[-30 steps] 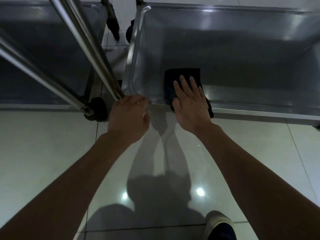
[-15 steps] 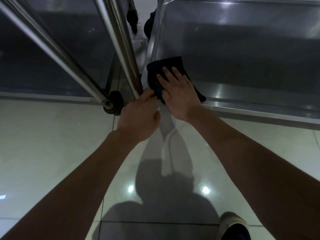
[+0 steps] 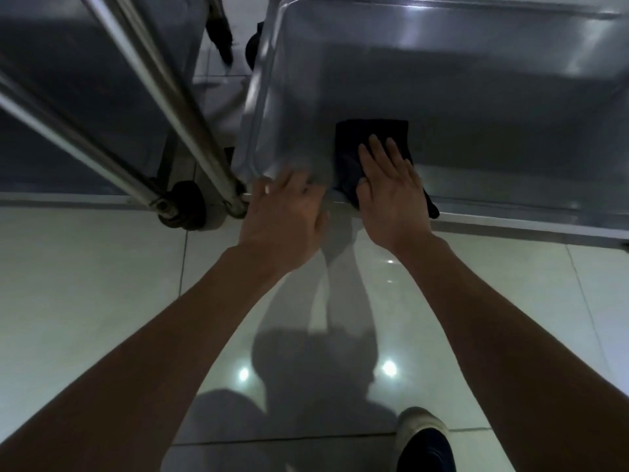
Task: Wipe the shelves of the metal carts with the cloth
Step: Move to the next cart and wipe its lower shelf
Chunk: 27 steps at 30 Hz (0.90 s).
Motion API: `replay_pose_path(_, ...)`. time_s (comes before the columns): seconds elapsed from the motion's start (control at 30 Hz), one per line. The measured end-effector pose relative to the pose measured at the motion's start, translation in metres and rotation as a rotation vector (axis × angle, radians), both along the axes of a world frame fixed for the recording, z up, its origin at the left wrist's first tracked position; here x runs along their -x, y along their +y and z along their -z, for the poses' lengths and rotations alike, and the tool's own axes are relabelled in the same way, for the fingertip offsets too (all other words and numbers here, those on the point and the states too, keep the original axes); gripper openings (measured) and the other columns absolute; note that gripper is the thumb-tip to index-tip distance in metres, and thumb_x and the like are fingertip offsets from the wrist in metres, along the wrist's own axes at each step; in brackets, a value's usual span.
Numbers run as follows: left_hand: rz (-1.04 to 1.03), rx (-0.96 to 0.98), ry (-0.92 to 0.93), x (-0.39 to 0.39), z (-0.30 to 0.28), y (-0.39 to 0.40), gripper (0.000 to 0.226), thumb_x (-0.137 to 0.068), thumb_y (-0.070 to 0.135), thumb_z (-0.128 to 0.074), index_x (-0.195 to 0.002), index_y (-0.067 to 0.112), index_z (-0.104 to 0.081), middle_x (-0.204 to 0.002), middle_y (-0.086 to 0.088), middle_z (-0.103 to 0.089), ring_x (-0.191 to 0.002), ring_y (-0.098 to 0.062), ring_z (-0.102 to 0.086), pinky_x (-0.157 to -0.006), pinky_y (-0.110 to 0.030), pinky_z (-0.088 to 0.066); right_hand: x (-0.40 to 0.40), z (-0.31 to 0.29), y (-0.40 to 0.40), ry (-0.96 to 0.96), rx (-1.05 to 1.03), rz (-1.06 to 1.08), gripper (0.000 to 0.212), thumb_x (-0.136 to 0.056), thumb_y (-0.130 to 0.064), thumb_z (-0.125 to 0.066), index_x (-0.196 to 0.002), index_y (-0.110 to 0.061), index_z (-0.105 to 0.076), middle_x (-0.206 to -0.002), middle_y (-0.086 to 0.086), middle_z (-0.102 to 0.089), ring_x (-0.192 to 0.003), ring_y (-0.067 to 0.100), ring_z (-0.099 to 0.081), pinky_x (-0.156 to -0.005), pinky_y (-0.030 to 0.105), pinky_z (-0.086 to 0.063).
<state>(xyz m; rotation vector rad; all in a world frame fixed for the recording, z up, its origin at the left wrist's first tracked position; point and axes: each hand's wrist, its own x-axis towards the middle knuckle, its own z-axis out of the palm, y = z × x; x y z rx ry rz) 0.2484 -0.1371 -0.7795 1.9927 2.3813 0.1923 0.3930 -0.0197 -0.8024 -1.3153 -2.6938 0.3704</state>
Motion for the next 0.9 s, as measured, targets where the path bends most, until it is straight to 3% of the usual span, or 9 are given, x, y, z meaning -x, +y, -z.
replay_pose_path(0.17,0.077,0.054,-0.063,-0.049,-0.001,0.056,0.038,-0.096,0.039,-0.051,-0.128,0.022,-0.059,-0.132,-0.004,-0.053,-0.127,-0.027,-0.044,-0.099,-0.043,-0.037,-0.056,-0.002,0.023,-0.006,-0.01,0.107,0.055,-0.104,-0.026,-0.029,-0.158,-0.015,-0.023,-0.167,0.003,-0.014,-0.154,0.023,-0.007,-0.124,0.044,-0.013)
replay_pose_path(0.33,0.1,0.07,-0.139,-0.08,0.008,0.085,0.037,-0.096,0.036,-0.051,-0.129,0.023,-0.061,-0.136,-0.006,-0.051,-0.132,-0.028,-0.04,-0.105,-0.042,-0.038,-0.117,-0.004,0.046,-0.006,-0.021,0.241,0.054,-0.105,-0.026,-0.027,-0.158,-0.015,-0.023,-0.166,0.004,-0.015,-0.154,0.024,-0.006,-0.124,0.045,-0.013)
replay_pose_path(0.53,0.056,0.063,-0.205,-0.098,0.014,0.096,0.029,-0.095,0.036,-0.055,-0.114,0.02,-0.071,-0.127,-0.009,-0.056,-0.123,-0.031,-0.049,-0.101,-0.049,-0.044,-0.178,-0.007,0.07,-0.019,-0.028,0.375,0.053,-0.105,-0.022,-0.029,-0.157,-0.013,-0.025,-0.166,0.004,-0.016,-0.154,0.025,-0.009,-0.123,0.046,-0.016)
replay_pose_path(0.7,0.082,0.056,-0.195,-0.096,0.016,0.088,0.034,-0.094,0.037,-0.058,-0.122,0.021,-0.069,-0.133,-0.007,-0.053,-0.132,-0.034,-0.044,-0.103,-0.052,-0.043,-0.175,-0.008,0.071,-0.031,-0.007,0.403,0.054,-0.103,-0.027,-0.028,-0.157,-0.02,-0.025,-0.167,0.003,-0.015,-0.154,0.025,-0.007,-0.123,0.047,-0.015)
replay_pose_path(0.9,0.12,0.081,-0.167,-0.085,0.013,0.081,0.045,-0.093,0.044,-0.057,-0.137,0.031,-0.06,-0.148,0.0,-0.046,-0.145,-0.025,-0.032,-0.112,-0.049,-0.035,-0.139,-0.007,0.063,-0.087,0.04,0.318,0.055,-0.106,-0.032,-0.027,-0.159,-0.023,-0.015,-0.168,0.002,-0.004,-0.154,0.026,0.003,-0.125,0.047,-0.008)
